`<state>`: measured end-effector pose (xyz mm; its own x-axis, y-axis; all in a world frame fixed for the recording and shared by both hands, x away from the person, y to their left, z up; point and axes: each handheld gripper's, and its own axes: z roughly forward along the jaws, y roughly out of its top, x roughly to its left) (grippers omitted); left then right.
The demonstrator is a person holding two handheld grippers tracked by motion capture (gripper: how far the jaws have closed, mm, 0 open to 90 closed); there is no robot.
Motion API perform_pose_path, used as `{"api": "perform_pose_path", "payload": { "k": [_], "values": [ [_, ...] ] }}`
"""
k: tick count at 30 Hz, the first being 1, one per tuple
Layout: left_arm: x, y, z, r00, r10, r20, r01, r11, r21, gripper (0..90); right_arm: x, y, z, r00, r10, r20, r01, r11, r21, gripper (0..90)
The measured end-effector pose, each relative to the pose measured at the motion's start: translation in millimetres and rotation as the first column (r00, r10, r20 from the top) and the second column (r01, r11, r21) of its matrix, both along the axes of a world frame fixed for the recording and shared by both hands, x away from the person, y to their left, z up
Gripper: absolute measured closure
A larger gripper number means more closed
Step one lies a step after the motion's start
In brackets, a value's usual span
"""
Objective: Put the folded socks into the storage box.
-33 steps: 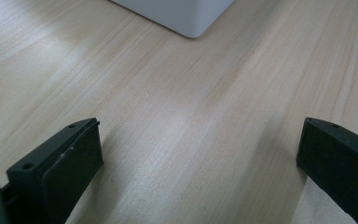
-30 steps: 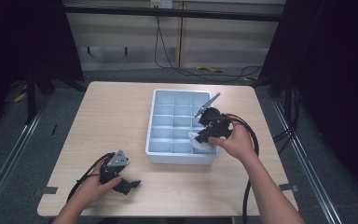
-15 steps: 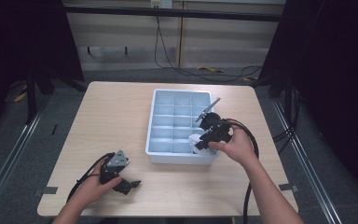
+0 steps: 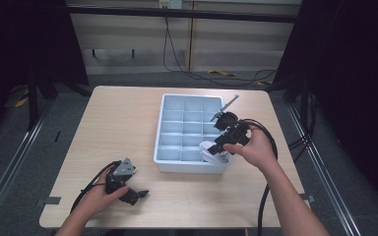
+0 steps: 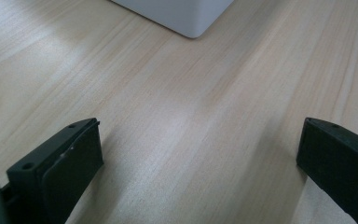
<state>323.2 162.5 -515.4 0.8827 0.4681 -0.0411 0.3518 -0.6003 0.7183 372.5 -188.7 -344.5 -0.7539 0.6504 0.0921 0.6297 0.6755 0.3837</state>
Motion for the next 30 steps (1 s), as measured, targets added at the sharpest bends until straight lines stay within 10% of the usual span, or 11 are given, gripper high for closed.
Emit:
{"api": "perform_pose_path", "payload": {
  "k": [12, 19, 30],
  "values": [
    [0.0, 0.1, 0.1, 1.0000, 0.002, 0.003, -0.002, 1.0000, 0.002, 0.0, 11.2, -0.4, 20.0, 0.9968, -0.052, -0.060, 0.050, 0.998, -0.037, 64.2],
    [0.0, 0.1, 0.0, 1.0000, -0.001, 0.001, 0.001, 1.0000, 0.001, 0.0, 16.1, 1.5, 16.9, 0.9968, -0.054, -0.058, 0.049, 0.995, -0.087, 82.6],
    [0.0, 0.1, 0.1, 1.0000, -0.001, 0.001, 0.001, 1.0000, 0.001, 0.0, 19.8, 3.0, 5.6, 0.9958, -0.036, -0.085, 0.025, 0.992, -0.120, 88.3]
  ]
}}
